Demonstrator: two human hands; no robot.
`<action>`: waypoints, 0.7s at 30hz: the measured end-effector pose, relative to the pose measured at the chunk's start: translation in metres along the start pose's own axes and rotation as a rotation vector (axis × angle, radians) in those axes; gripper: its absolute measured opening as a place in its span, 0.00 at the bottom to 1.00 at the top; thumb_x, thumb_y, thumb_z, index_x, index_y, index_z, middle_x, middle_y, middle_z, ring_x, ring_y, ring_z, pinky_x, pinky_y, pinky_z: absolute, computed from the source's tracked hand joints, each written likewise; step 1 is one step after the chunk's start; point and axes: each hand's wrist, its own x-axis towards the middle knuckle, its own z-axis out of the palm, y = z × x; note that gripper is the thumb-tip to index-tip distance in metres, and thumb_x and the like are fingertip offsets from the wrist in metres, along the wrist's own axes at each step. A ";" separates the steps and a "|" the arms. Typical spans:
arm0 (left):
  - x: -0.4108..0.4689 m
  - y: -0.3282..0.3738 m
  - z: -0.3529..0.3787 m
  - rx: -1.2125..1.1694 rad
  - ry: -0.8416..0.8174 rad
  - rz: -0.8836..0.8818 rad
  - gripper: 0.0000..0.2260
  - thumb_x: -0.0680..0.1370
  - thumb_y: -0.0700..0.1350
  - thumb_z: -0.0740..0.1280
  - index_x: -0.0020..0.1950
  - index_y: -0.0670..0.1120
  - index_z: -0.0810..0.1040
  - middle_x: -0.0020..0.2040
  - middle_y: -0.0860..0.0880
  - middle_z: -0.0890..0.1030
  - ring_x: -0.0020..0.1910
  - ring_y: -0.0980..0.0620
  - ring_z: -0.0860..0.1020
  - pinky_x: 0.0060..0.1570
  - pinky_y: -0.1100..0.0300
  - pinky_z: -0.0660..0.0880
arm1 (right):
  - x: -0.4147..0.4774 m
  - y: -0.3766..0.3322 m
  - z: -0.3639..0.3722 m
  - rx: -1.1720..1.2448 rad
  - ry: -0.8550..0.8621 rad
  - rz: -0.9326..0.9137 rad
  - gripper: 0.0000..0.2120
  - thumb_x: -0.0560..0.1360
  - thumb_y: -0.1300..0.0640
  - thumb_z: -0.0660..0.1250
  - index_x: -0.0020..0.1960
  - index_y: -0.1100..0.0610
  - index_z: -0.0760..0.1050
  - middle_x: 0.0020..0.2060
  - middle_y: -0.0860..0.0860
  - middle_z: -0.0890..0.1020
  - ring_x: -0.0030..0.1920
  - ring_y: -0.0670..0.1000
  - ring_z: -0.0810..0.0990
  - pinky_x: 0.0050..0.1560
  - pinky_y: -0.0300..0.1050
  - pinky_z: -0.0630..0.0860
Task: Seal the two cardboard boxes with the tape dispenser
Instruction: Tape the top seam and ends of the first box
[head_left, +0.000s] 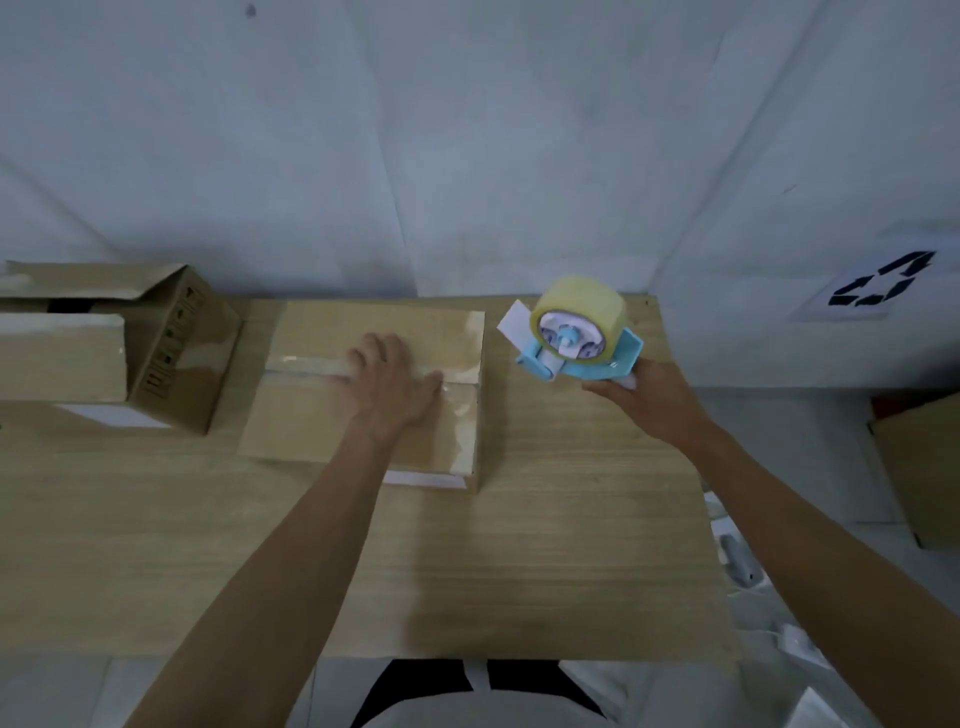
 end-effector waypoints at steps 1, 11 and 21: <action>-0.003 0.006 -0.009 0.038 -0.013 -0.029 0.38 0.74 0.68 0.64 0.75 0.45 0.63 0.75 0.39 0.64 0.73 0.35 0.64 0.68 0.35 0.64 | -0.002 -0.009 0.000 0.038 0.028 0.028 0.07 0.75 0.44 0.73 0.46 0.46 0.83 0.38 0.45 0.85 0.41 0.40 0.81 0.41 0.35 0.72; 0.070 0.000 -0.015 -0.478 0.165 0.521 0.13 0.80 0.51 0.65 0.61 0.47 0.82 0.54 0.47 0.84 0.53 0.46 0.81 0.54 0.56 0.73 | -0.008 -0.075 0.036 0.266 0.212 0.218 0.22 0.77 0.38 0.68 0.27 0.43 0.74 0.23 0.51 0.78 0.23 0.45 0.78 0.36 0.47 0.78; 0.061 0.019 -0.054 -1.466 -0.941 -0.053 0.13 0.84 0.45 0.61 0.64 0.39 0.78 0.52 0.37 0.85 0.49 0.42 0.85 0.46 0.52 0.84 | -0.019 -0.118 0.073 0.376 0.306 0.313 0.30 0.79 0.42 0.67 0.26 0.61 0.74 0.21 0.56 0.78 0.24 0.51 0.79 0.34 0.42 0.75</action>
